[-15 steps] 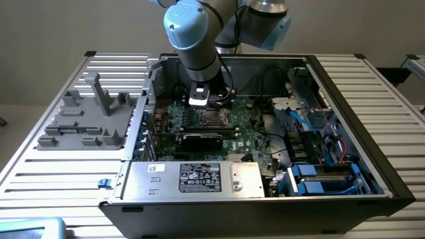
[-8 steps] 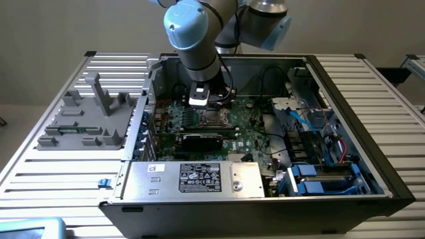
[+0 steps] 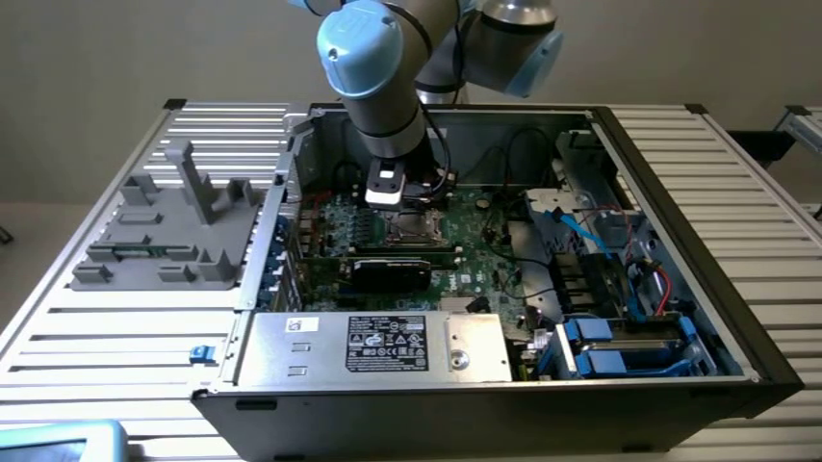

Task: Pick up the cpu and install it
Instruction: 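Install the first cpu locking lever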

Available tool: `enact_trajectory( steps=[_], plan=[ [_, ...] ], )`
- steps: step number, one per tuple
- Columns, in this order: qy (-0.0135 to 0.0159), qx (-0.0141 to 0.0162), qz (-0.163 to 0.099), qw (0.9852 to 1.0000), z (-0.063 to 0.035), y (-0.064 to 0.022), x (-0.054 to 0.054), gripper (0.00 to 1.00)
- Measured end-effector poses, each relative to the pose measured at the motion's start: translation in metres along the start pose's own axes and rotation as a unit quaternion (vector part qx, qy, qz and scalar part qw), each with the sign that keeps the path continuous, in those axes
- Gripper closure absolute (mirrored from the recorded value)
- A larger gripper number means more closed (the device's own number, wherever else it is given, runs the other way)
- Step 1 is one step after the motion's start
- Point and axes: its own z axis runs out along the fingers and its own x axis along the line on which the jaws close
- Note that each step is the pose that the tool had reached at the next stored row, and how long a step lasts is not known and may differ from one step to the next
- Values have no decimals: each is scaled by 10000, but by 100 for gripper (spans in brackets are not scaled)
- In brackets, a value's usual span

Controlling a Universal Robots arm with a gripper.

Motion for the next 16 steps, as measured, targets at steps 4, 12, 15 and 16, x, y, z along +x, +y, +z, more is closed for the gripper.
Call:
enact_trajectory(
  steps=[4,12,15,16],
  plan=[
    [-4,16,4,10000,5,-1,-1,89],
    [-13,54,14,10000,6,-2,-2,89],
    [-16,65,16,10000,7,-3,-2,89],
    [-16,66,17,10000,7,-3,-2,89]
  ],
)
